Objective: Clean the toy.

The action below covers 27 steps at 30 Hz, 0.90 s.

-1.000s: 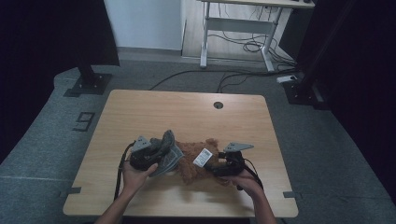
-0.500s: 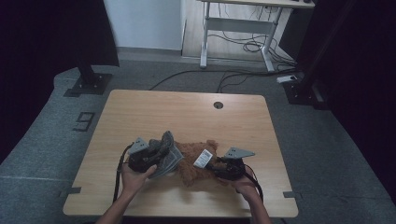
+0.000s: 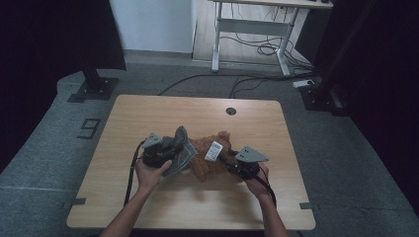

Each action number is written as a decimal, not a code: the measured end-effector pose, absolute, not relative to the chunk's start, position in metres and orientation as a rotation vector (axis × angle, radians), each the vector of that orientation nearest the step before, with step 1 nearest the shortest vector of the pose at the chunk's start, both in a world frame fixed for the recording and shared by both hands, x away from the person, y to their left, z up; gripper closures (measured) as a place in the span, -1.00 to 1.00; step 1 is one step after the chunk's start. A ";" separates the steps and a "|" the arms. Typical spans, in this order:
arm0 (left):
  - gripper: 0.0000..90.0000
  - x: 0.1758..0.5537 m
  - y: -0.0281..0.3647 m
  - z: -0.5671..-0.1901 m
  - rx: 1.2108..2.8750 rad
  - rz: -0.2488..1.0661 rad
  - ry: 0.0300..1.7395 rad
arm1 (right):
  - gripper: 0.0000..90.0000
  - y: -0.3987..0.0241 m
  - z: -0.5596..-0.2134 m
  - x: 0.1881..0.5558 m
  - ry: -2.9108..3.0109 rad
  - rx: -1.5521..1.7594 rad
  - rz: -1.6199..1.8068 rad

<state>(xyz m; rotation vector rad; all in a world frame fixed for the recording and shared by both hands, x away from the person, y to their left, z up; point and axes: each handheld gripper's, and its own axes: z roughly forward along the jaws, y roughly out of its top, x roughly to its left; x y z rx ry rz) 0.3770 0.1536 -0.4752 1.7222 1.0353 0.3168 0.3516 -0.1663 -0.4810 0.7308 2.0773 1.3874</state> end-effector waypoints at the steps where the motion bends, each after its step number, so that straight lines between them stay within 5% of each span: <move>1: 0.69 0.378 0.153 -0.475 1.723 0.314 1.034 | 0.46 -0.167 -0.481 0.353 2.069 0.717 1.379; 9: 0.69 0.360 0.142 -0.448 1.723 0.263 0.938 | 0.43 -0.178 -0.500 0.336 2.066 0.655 1.393; 18: 0.67 0.357 0.047 -0.429 1.880 0.243 0.775 | 0.31 -0.181 -0.509 0.321 2.060 0.628 1.376; 27: 0.67 0.365 0.040 -0.457 1.882 0.176 0.817 | -0.13 -0.196 -0.526 0.326 2.124 0.824 1.419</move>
